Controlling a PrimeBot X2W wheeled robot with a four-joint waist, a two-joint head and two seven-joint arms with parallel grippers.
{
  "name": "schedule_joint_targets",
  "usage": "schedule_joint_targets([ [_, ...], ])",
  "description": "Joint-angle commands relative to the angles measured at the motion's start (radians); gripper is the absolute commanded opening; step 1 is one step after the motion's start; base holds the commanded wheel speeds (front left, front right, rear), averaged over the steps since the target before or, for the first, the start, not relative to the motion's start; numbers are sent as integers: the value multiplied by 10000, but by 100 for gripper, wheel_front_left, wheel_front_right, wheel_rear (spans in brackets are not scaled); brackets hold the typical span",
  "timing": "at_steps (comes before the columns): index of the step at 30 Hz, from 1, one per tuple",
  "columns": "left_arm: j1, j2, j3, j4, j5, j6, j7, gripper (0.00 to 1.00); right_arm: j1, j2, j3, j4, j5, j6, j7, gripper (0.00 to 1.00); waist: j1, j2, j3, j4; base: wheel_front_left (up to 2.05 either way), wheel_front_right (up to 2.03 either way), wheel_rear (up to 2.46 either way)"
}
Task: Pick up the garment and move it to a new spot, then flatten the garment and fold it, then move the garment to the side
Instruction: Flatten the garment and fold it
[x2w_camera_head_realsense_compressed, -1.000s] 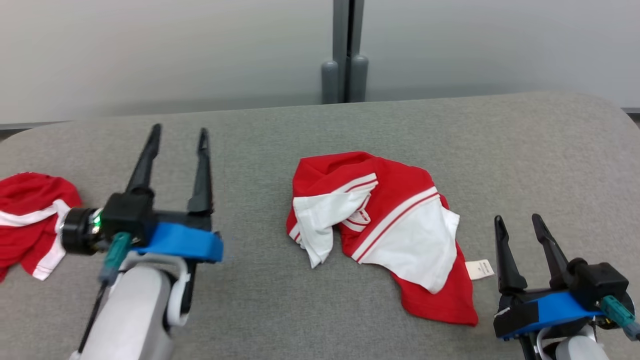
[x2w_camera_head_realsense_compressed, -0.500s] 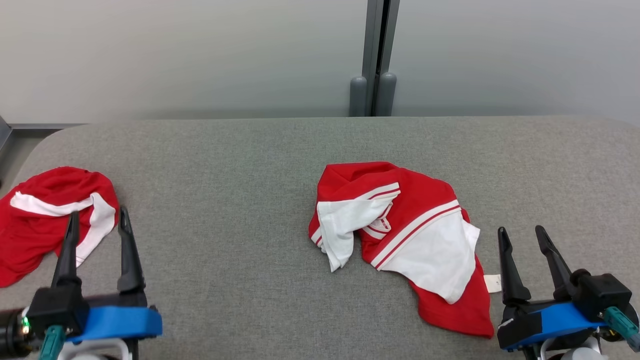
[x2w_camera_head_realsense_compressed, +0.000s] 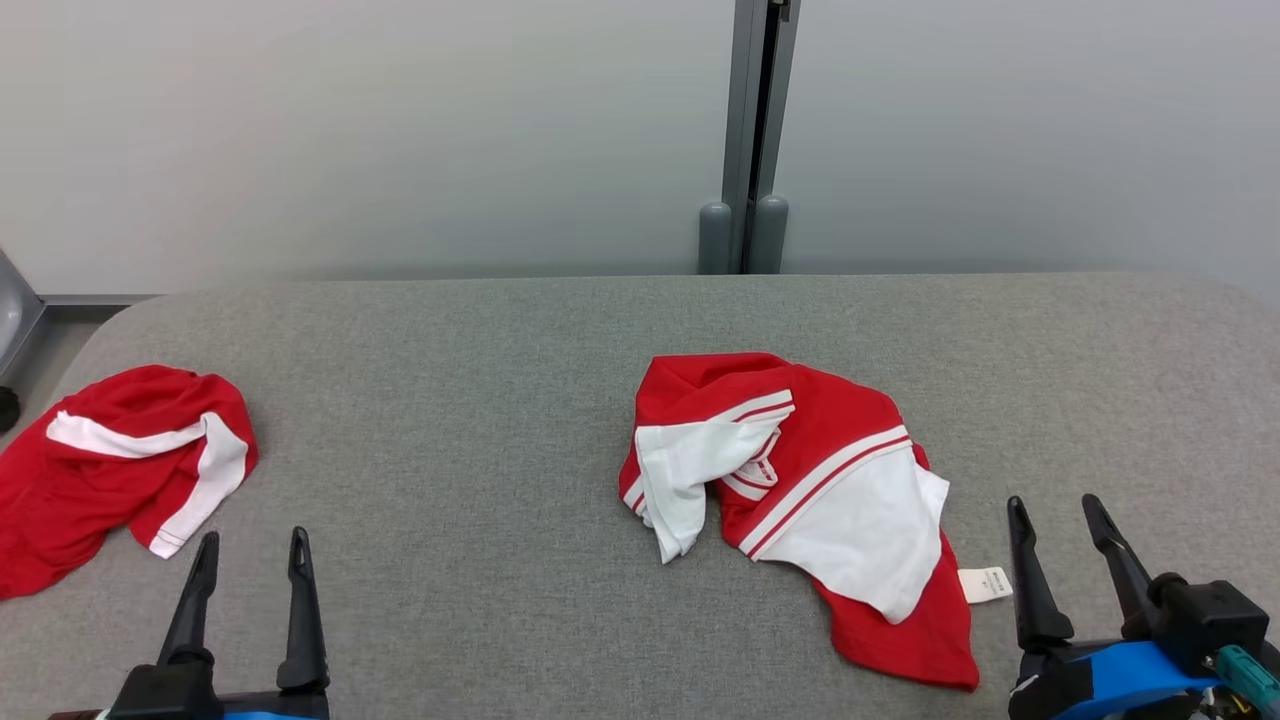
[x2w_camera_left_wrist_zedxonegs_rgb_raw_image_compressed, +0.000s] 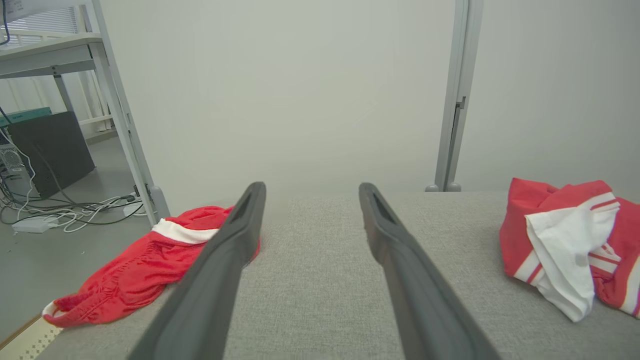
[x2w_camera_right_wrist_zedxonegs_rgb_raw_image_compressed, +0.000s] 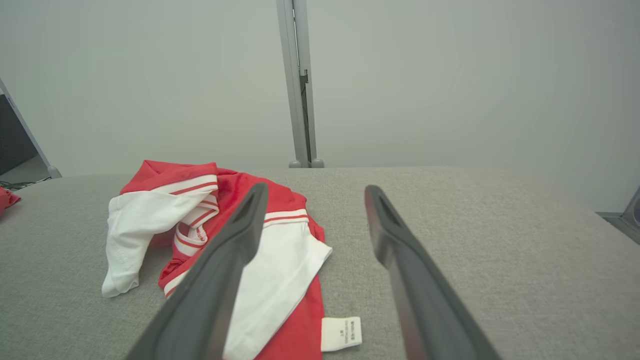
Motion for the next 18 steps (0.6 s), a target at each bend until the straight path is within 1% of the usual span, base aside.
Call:
schedule_joint_targets([
  [1, 28, 12, -88, 36, 44, -35, 51, 100, 184, -19, -42, -110, -49, 3, 73, 100, 1, 0, -21, -17, 0, 0, 0],
  [6, -237, 98, -270, -151, 225, 85, 487, 100, 301, -15, -81, -391, -104, 1, 301, 100, 1, 0, -57, -36, 0, 0, 0],
  [9, -335, 66, -251, -267, 96, 116, 726, 100, 352, -13, -75, -526, -127, 1, 408, 100, 1, 0, -51, -46, 0, 0, 0],
  [12, -373, 14, -204, -422, -49, 156, 859, 100, 402, -9, -42, -645, -134, 1, 508, 100, 1, 0, -40, -69, 0, 0, 0],
  [18, -307, 116, -198, -573, -99, 189, 1019, 100, 446, -5, -15, -819, -156, 1, 680, 100, 1, 0, -19, -98, 0, 0, 0],
])
